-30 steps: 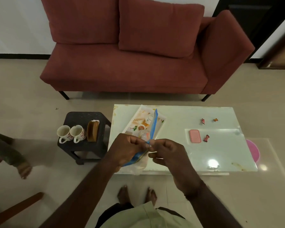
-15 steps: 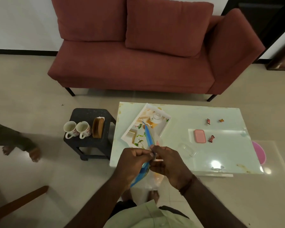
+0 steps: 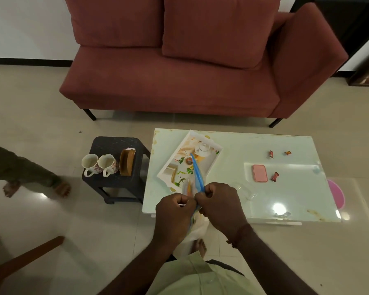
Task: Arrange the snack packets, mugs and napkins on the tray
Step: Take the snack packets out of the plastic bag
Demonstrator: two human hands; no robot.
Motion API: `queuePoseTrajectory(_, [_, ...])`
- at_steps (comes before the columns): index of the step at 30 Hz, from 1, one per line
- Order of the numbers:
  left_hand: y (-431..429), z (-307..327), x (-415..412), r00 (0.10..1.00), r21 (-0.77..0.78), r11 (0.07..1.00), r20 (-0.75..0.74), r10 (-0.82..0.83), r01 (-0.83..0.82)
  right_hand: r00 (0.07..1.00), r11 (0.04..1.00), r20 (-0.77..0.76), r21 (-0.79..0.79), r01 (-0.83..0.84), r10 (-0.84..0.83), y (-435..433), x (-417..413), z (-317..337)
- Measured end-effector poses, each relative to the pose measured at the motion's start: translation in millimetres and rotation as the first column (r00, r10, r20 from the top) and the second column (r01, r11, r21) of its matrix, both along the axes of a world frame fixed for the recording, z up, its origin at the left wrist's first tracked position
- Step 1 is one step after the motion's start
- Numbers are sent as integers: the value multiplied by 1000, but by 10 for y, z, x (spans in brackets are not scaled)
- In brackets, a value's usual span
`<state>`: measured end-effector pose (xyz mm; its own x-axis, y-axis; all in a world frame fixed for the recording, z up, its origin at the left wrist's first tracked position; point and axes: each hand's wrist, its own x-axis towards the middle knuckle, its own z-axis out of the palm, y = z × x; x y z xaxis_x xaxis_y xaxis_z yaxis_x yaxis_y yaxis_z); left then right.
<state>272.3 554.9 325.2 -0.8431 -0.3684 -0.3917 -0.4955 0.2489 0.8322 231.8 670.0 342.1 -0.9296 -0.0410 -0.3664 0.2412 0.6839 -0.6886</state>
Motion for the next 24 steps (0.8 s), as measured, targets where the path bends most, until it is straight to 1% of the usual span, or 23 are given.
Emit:
queuePoseTrajectory(3, [61,-25,3,1000,-45,999,-27,-6,5,1000,999,22,32,-17,16,20,-38,-23])
queuePoseTrajectory(6, [96,-59,3,999,-70,997,-33,-36,34,996,1000,87,-6,23,-22,58,-71,-39])
queuePoseTrajectory(8, [86,-85,-3,998,-77,996,-47,-44,40,987,994,147,-77,82,-70,89,-87,-47])
queuePoseTrajectory(11, [62,-111,-27,998,-43,999,-53,-31,29,954,952,265,-231,203,-139,138,-100,-42])
queuePoseTrajectory(13, [87,-130,-35,999,-25,999,-39,-31,30,945,934,285,-267,238,-159,154,-102,-41])
queuePoseTrajectory(15, [97,-147,-35,1000,22,1000,-21,2,-1,959,946,229,-236,223,-169,181,-97,-47])
queuePoseTrajectory(17, [-10,-168,-69,996,75,993,-12,89,-88,983,980,87,-106,169,-160,274,-109,-69])
queuePoseTrajectory(18, [-117,-173,-97,991,88,987,-6,135,-134,985,984,38,-52,168,-166,352,-122,-71])
queuePoseTrajectory(20, [-383,-173,-172,983,95,979,-17,182,-179,979,978,24,-35,205,-204,530,-156,-45])
queuePoseTrajectory(22, [-602,-143,-231,983,76,981,-45,180,-177,976,976,22,-28,216,-216,687,-180,-22])
queuePoseTrajectory(24, [-701,-128,-270,990,-7,992,-66,128,-129,979,979,2,-6,204,-204,767,-206,10])
